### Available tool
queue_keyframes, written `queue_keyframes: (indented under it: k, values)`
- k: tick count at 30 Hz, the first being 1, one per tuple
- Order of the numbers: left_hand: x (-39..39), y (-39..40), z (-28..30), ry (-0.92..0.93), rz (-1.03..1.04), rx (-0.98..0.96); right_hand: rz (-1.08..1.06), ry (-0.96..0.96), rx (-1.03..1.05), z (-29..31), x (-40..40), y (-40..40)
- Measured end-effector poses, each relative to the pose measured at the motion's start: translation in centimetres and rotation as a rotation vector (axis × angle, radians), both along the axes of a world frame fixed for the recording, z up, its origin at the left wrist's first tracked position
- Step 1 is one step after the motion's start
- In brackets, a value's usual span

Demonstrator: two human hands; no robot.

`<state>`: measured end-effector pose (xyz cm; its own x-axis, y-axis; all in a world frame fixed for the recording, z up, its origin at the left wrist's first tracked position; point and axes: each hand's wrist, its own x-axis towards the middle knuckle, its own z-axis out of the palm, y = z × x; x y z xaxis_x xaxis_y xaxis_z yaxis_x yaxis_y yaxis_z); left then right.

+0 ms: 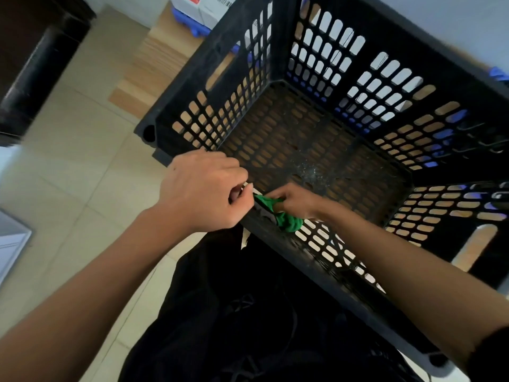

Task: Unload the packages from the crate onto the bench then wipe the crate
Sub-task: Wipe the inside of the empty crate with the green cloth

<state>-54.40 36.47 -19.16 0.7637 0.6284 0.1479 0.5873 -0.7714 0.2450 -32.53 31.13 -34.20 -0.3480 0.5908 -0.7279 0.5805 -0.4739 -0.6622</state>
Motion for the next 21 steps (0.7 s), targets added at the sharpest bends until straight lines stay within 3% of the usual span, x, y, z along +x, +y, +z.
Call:
queue_keyframes:
  k: [8, 11, 15, 17, 21]
  values:
    - [-0.2, -0.1, -0.8, -0.199, 0.016, 0.057, -0.081, 0.301, -0.143, 5.7, 2.1, 1.1]
    - [-0.2, -0.1, -1.3, -0.316, 0.003, 0.101, -0.121, 0.500, -0.193, 7.5, 2.6, 1.0]
    - [-0.3, 0.1, -2.1, -0.493, -0.002, 0.160, -0.369, 0.780, -0.241, 10.1, 3.0, 0.9]
    - [-0.2, 0.2, -2.3, -0.579, -0.002, 0.152, -0.297, 0.768, -0.159, 10.5, 2.1, 0.4]
    - [0.0, 0.4, -2.5, -0.641, 0.005, 0.193, -0.189, 0.509, 0.019, 8.8, -0.9, -0.8]
